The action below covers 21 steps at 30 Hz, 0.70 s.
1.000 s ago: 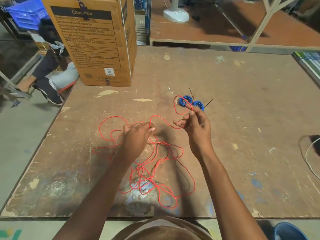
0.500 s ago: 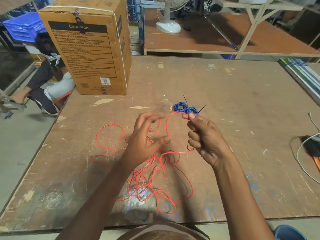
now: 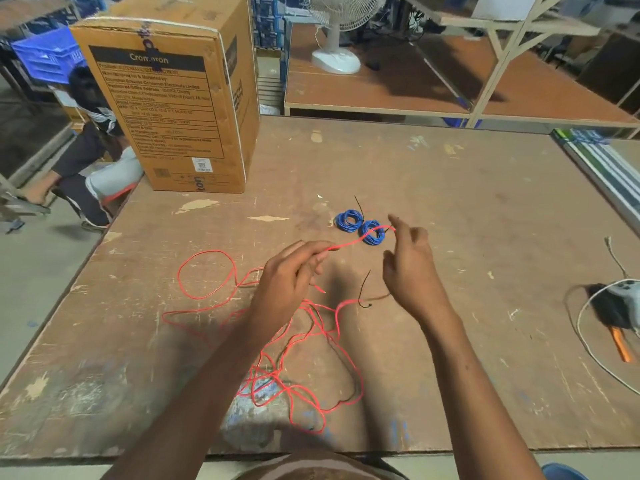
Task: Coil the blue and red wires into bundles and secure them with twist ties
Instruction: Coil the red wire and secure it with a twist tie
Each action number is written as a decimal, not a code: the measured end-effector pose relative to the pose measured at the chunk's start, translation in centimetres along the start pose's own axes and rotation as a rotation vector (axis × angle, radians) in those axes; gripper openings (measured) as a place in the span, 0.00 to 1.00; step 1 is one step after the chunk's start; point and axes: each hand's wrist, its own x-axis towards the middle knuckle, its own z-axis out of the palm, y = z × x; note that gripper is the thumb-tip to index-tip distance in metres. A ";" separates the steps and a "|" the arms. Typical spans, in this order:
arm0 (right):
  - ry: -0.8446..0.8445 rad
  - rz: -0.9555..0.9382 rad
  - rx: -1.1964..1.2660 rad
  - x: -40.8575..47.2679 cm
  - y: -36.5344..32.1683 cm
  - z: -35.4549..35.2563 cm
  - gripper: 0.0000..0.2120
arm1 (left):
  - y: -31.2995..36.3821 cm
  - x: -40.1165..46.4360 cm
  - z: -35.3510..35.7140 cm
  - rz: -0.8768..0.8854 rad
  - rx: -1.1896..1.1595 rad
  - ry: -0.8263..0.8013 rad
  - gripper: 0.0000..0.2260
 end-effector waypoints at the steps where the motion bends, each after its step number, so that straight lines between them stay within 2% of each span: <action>1: 0.019 -0.110 -0.019 -0.4 -0.3 0.2 0.39 | 0.6 0.4 0.2 0.010 0.010 0.008 0.10; 2: 0.027 -0.220 -0.011 -0.7 -0.8 0.2 0.42 | 1.3 0.7 0.5 0.013 0.021 0.022 0.09; 3: 0.016 -0.322 -0.003 -0.8 -1.4 0.0 0.41 | 2.0 1.1 0.8 0.008 0.024 0.048 0.08; 5: -0.054 -0.456 0.064 -1.0 -1.9 0.0 0.28 | 3.0 1.8 1.2 -0.046 -0.032 0.098 0.06; 6: -0.116 -0.459 0.168 -1.0 -1.7 -0.1 0.22 | 3.4 2.1 1.4 -0.101 -0.095 0.117 0.05; 9: -0.262 -0.356 0.525 -0.7 -1.2 -0.2 0.11 | 4.0 3.0 1.7 -0.248 -0.226 0.182 0.04; 11: -0.264 -0.297 0.709 -0.4 -1.0 0.0 0.11 | 3.6 3.5 1.7 -0.394 -0.331 0.208 0.06; 14: -0.137 -0.151 0.942 0.5 -1.1 0.6 0.12 | 3.5 3.4 1.8 -0.726 -0.897 0.111 0.13; 15: -0.087 -0.099 0.982 1.0 -1.2 0.7 0.12 | 3.7 2.9 2.1 -0.786 -1.057 0.067 0.13; 17: -0.029 -0.048 0.979 2.0 -1.2 0.9 0.12 | 4.3 1.6 3.4 -0.765 -1.195 0.068 0.15; 18: -0.026 -0.047 0.928 2.5 -1.0 1.0 0.12 | 4.5 1.1 4.1 -0.713 -1.172 0.094 0.17; 21: -0.138 -0.062 0.699 3.4 -0.3 1.6 0.12 | 4.8 0.2 5.5 -0.496 -0.850 0.116 0.19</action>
